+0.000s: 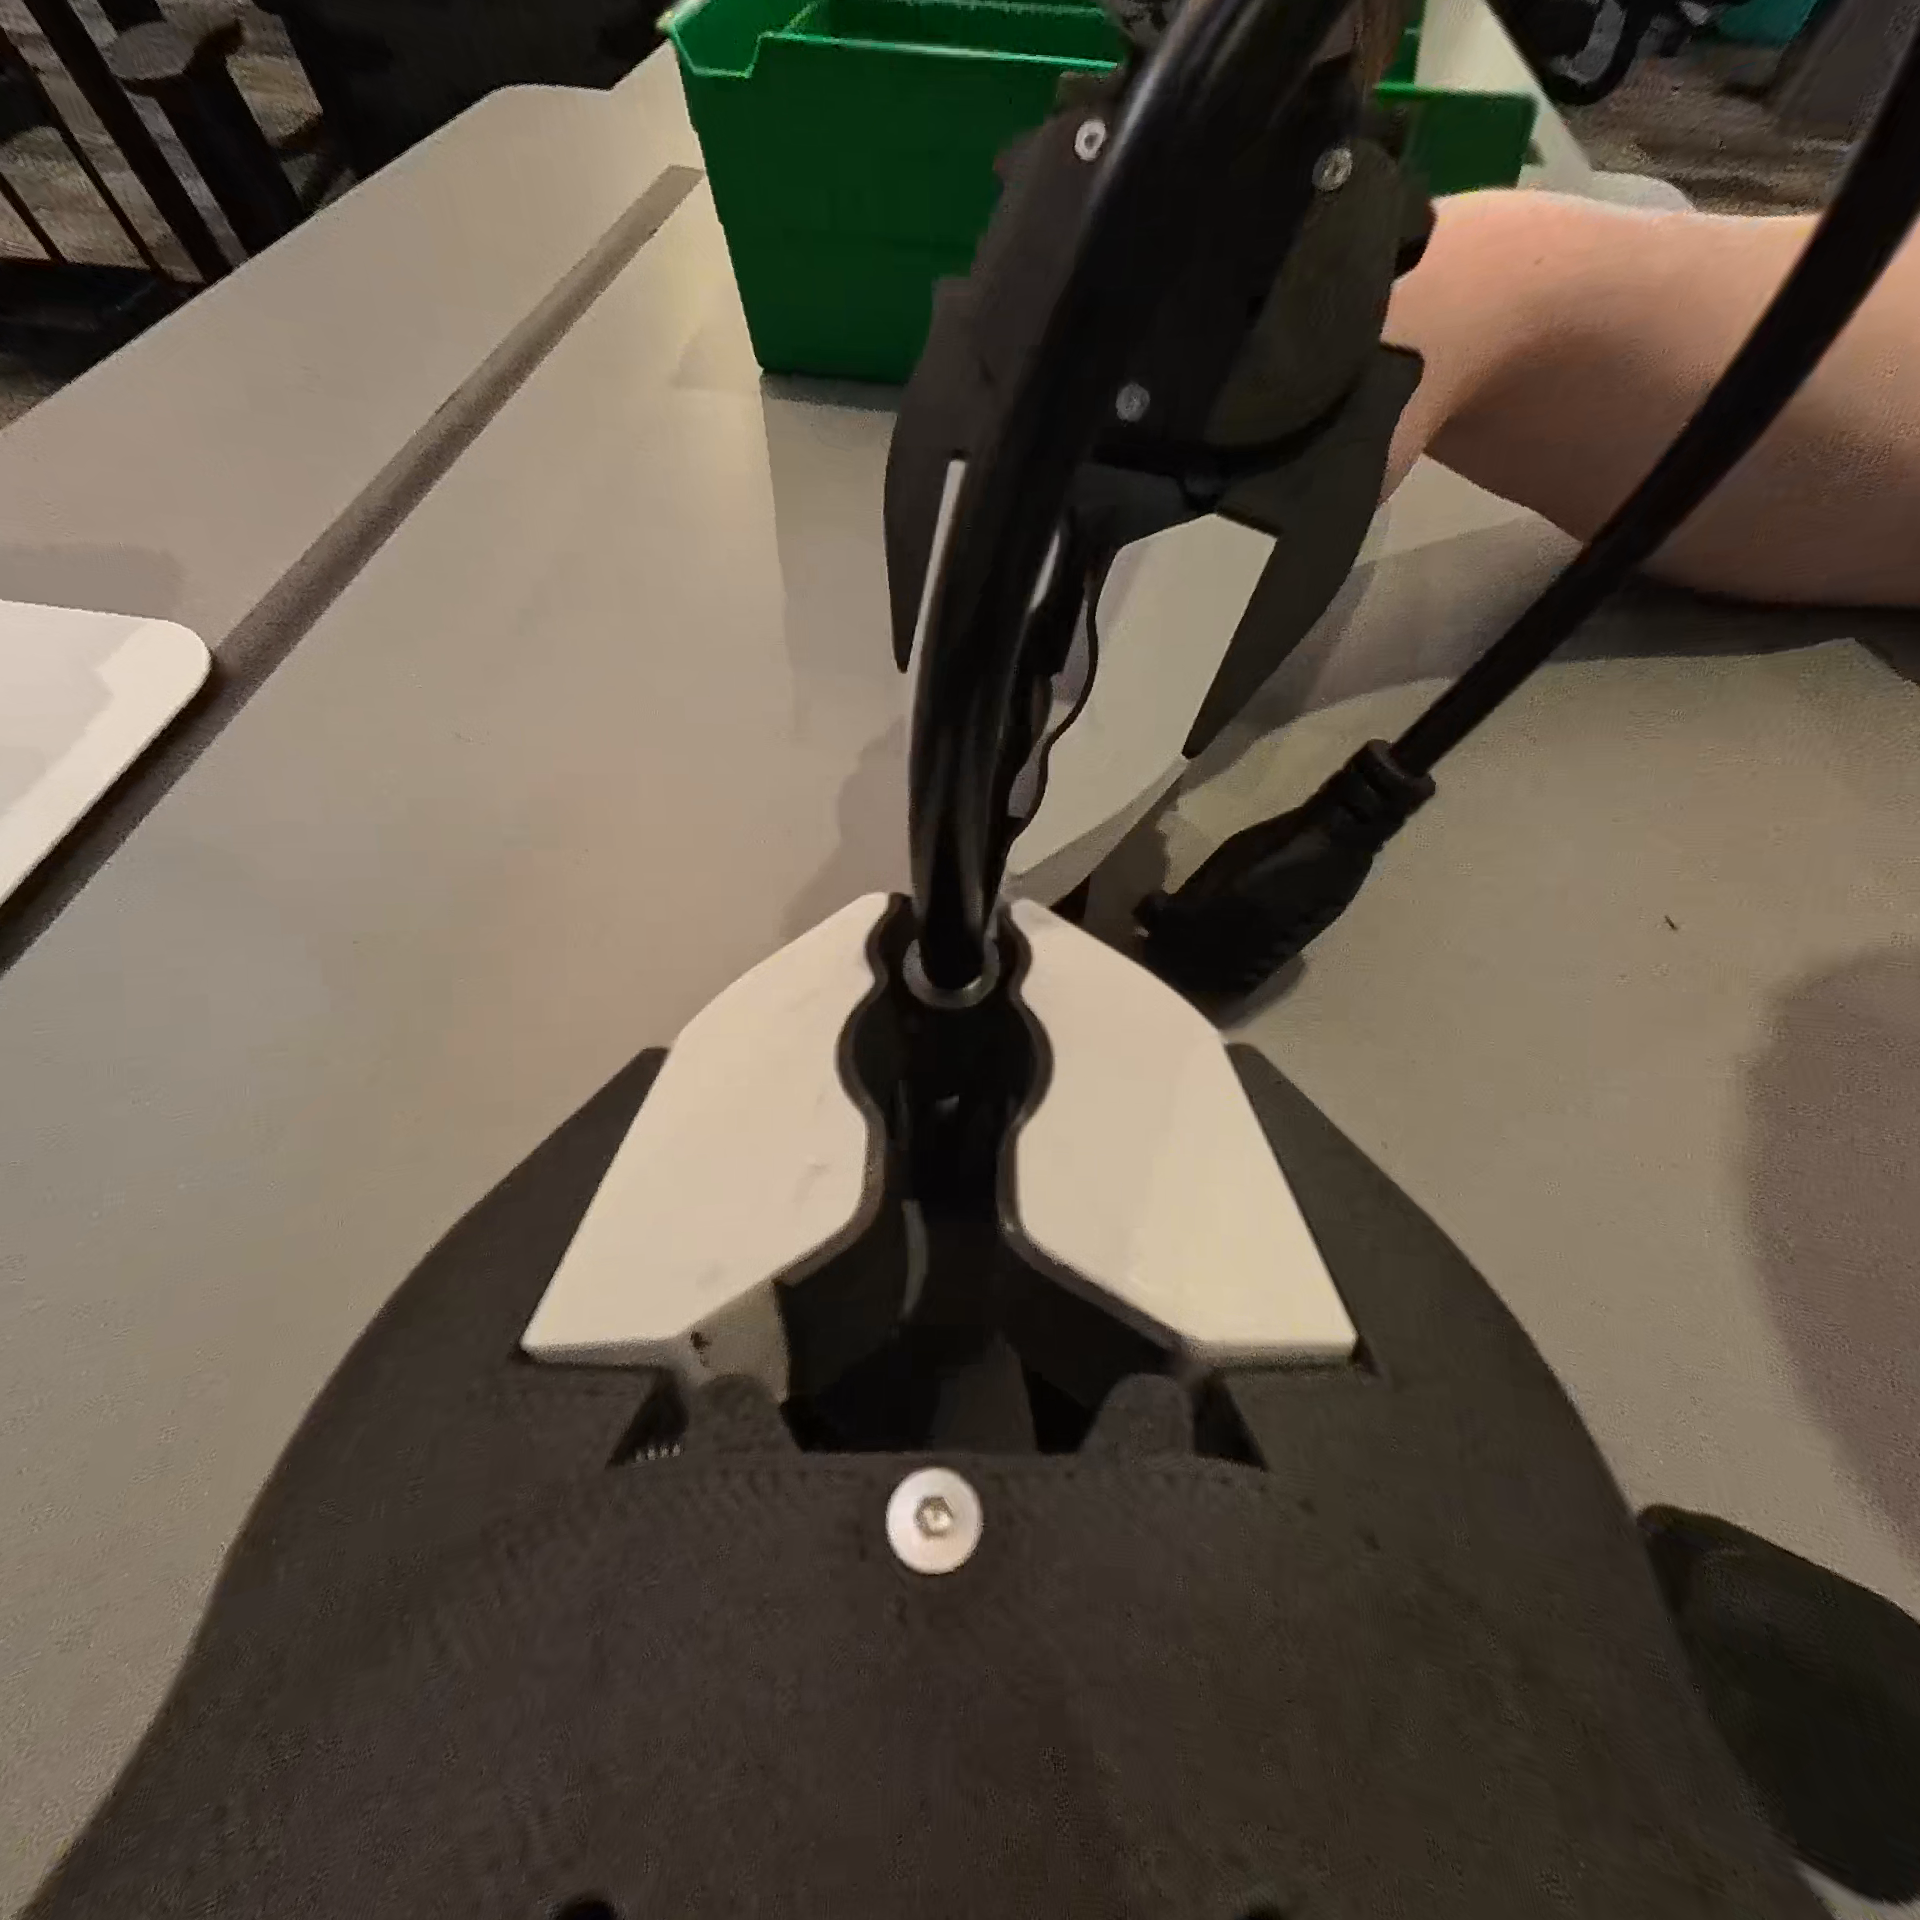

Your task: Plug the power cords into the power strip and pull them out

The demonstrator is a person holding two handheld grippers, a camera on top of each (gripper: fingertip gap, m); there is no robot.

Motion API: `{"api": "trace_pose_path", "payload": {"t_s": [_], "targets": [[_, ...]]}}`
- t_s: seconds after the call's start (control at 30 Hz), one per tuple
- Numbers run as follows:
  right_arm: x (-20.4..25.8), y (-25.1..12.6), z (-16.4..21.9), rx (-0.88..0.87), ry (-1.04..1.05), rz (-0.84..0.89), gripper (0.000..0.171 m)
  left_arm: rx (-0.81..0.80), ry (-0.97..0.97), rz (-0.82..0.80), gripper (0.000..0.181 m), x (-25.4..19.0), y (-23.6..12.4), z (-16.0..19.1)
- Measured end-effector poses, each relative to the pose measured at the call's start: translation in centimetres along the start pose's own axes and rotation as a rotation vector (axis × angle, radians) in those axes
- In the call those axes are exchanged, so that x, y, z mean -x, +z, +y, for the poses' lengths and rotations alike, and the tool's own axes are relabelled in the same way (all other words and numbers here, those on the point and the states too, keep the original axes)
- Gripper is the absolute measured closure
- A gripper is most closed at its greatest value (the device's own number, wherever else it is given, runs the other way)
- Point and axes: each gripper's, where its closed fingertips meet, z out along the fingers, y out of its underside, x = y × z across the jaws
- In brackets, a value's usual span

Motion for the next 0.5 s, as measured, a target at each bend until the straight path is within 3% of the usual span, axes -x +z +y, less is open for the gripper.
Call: {"api": "trace_pose_path", "payload": {"t_s": [0.13,0.2,0.3,0.5], "targets": [[0.0,0.0,0.0,0.020,-0.023,0.013,0.162,0.017,-0.085,0.056,0.137,0.5,-1.6,0.5],[0.0,0.0,-0.1,0.034,-0.040,0.031,0.163,0.092,-0.114,0.095,0.138,0.2,-1.0,2.0],[-0.1,-0.1,-0.1,0.027,-0.037,0.032,0.163,0.069,-0.068,0.097,0.156,-0.1,-0.3,2.3],[-0.1,-0.1,0.0,0.013,-0.036,0.028,0.163,0.062,-0.068,0.109,0.156,-0.2,-0.4,2.3]]}}
